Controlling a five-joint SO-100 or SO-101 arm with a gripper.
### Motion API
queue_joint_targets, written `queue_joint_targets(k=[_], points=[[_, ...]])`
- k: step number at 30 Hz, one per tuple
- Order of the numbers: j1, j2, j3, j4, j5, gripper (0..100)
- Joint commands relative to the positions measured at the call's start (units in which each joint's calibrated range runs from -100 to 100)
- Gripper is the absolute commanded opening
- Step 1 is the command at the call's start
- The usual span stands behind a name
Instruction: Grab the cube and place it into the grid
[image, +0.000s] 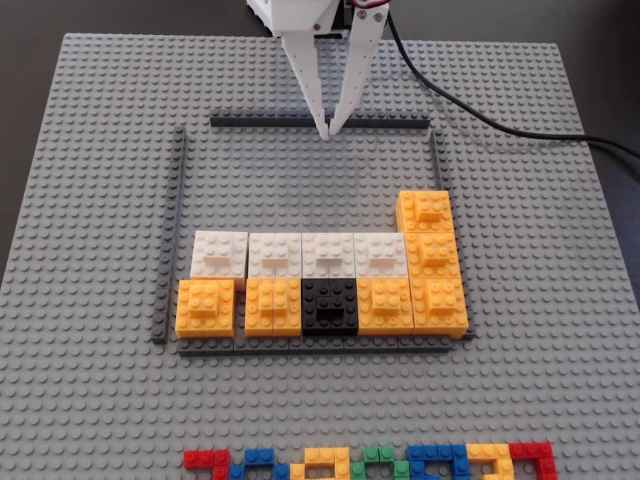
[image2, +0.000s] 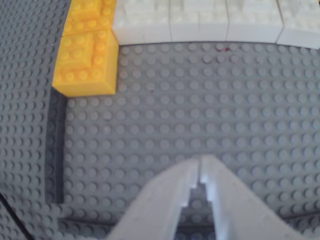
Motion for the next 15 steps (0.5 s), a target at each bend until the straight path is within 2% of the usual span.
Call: queue_joint_targets(k=[1, 15], points=[[-0.03, -2.12, 0.53, 0.31, -0.2, 0], [-0.1, -2.12, 0.53, 1.29, 0.1, 0]])
